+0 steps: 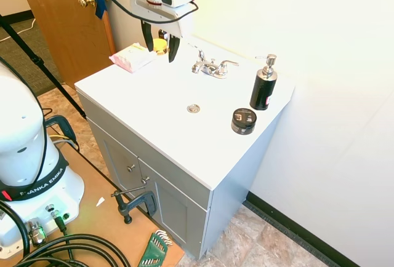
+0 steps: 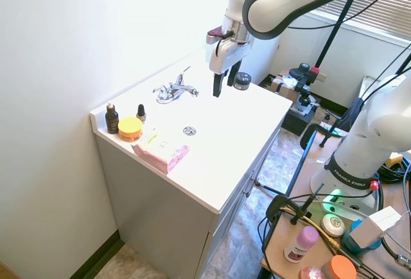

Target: Turn on the hot water

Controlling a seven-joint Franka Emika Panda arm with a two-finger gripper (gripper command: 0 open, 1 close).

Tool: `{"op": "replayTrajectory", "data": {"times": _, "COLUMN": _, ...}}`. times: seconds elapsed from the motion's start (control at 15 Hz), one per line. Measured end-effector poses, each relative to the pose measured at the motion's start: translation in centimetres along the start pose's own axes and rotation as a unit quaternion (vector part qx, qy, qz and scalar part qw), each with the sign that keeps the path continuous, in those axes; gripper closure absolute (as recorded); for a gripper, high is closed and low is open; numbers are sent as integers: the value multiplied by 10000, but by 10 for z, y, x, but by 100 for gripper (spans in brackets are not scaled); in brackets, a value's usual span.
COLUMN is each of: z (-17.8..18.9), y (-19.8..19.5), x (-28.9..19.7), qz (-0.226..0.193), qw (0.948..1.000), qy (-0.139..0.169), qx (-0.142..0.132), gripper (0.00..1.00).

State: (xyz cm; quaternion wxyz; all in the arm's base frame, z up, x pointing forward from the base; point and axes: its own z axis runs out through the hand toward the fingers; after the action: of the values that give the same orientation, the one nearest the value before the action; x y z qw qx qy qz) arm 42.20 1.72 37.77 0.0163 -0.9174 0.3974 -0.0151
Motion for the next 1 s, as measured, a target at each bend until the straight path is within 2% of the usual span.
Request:
{"op": "replayTrajectory", "data": {"times": 0.2, "z": 0, "y": -4, "x": 0, "qz": -68, "qw": 9999, "qy": 90, "qx": 2, "gripper": 0}}
{"op": "replayTrajectory", "data": {"times": 0.4, "z": -9, "y": -39, "x": -10, "qz": -240, "qw": 9993, "qy": 300, "qx": 48, "gripper": 0}}
{"op": "replayTrajectory", "data": {"times": 0.67, "z": -2, "y": -118, "x": -27, "qz": -47, "qw": 9963, "qy": 760, "qx": 402, "gripper": 0}}
{"op": "replayTrajectory", "data": {"times": 1.0, "z": 41, "y": -182, "x": 0, "qz": 213, "qw": 9899, "qy": 1100, "qx": 871, "gripper": 0}}
